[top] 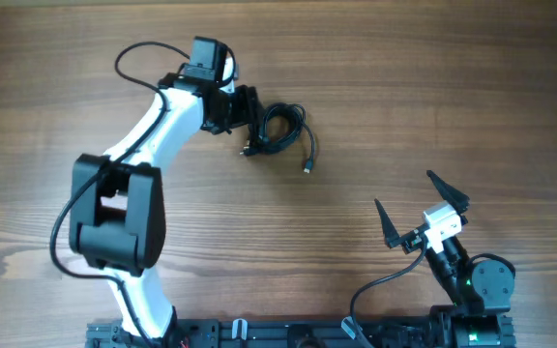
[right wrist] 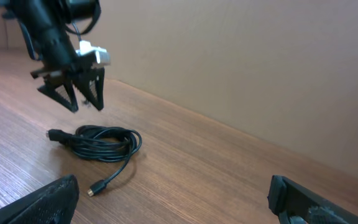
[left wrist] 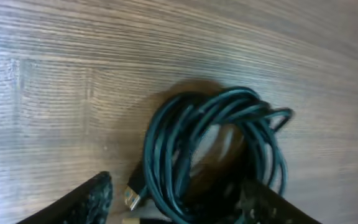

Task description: Untangle cables

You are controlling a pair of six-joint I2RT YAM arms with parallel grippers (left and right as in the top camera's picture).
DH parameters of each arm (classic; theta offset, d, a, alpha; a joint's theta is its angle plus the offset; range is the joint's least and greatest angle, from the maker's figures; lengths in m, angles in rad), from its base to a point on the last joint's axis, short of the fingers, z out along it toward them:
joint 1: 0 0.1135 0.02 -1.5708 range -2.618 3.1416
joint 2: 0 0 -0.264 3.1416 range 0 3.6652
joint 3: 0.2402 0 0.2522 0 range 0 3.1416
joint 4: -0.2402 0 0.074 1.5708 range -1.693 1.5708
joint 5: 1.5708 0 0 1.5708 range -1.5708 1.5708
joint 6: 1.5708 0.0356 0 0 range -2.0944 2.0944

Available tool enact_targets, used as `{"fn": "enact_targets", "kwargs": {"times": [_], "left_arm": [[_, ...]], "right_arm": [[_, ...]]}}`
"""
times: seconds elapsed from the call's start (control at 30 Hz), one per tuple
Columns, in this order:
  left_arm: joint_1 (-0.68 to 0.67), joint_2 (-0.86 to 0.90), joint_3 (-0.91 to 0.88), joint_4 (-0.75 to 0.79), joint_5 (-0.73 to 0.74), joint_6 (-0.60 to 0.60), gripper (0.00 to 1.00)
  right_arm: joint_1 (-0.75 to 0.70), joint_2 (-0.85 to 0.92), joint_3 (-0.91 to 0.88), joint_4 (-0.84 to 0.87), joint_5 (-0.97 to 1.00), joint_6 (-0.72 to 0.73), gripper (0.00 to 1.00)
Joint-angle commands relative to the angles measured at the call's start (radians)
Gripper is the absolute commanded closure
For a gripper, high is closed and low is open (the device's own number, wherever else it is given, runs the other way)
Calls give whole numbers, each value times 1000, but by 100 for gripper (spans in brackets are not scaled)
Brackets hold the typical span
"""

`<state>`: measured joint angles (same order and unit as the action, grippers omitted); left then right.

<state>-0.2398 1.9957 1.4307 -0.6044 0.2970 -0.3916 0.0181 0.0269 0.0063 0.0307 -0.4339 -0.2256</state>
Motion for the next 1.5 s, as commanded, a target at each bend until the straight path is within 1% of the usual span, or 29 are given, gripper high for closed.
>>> {"fn": "enact_targets", "kwargs": {"times": [0.0, 0.03, 0.17, 0.23, 0.37, 0.47, 0.53, 0.57, 0.6, 0.67, 0.7, 0.73, 0.87, 0.93, 0.97, 1.0, 1.03, 1.1, 1.13, 1.2, 1.3, 1.33, 1.4, 1.43, 1.47], "left_arm": [[2, 47, 13, 11, -67, -21, 38], [2, 53, 13, 12, -71, -20, 41], [-8, 69, 13, 23, -71, -6, 46], [-12, 83, 13, 26, -87, -6, 51], [-17, 116, 13, 36, -89, -6, 51], [-30, 135, 13, 58, -89, -6, 50], [-45, 137, 13, 74, -90, -5, 52], [-51, 144, 13, 73, -108, -6, 64], [-53, 151, 8, 70, -130, -7, 68], [-54, 157, 3, 74, -131, -10, 75], [-53, 157, 3, 74, -131, -10, 81], [-53, 157, 3, 74, -131, -10, 96], [-53, 150, 3, 71, -122, -9, 96], [-46, 97, 4, 72, -41, -5, 96], [-37, 49, 4, 78, 10, 7, 96], [-27, 5, 4, 82, 64, 45, 96], [-16, -65, 4, 82, 134, 76, 96], [-11, -134, 4, 92, 209, 128, 96], [-11, -185, 4, 108, 261, 185, 96], [-16, -265, 4, 144, 275, 229, 96], [-18, -329, 4, 199, 275, 227, 96], [-18, -338, 4, 214, 275, 220, 96], [-18, -346, 4, 249, 275, 106, 96], [-18, -346, 4, 257, 275, 63, 96], [-18, -346, 4, 267, 275, 5, 96]], "right_arm": [[4, -9, -1, 4, -24, 105, 0], [4, -9, -1, 4, -24, 124, 0], [4, -9, -1, 3, -24, 121, 0], [4, -9, -1, 3, -24, 121, 0], [4, -9, -1, 3, -24, 124, 0], [4, -9, -1, 3, -24, 124, 0], [4, -9, -1, 2, -24, 124, 0], [4, -9, -1, 2, -25, 126, 0], [4, -9, -1, 2, -32, 141, 0], [4, -9, -1, 2, -32, 218, 0], [4, -8, -1, 1, -32, 266, 0], [4, -1, -1, 1, -32, 316, 0], [4, 86, 5, 2, -78, 443, 0], [4, 158, 53, 3, -126, 442, 0], [4, 206, 102, 3, -126, 441, 0], [4, 255, 155, 3, -140, 440, 0], [4, 342, 241, -1, -182, 436, 0], [4, 449, 340, -6, -244, 436, 0], [4, 558, 451, -27, -284, 435, 0], [4, 719, 603, -58, -386, 436, 0], [4, 952, 872, -141, -599, 438, 0], [4, 1038, 985, -194, -682, 439, 0], [4, 1204, 1192, -313, -834, 440, 0], [4, 1259, 1254, -328, -890, 455, 0], [4, 1333, 1318, -318, -958, 514, 0]]}}
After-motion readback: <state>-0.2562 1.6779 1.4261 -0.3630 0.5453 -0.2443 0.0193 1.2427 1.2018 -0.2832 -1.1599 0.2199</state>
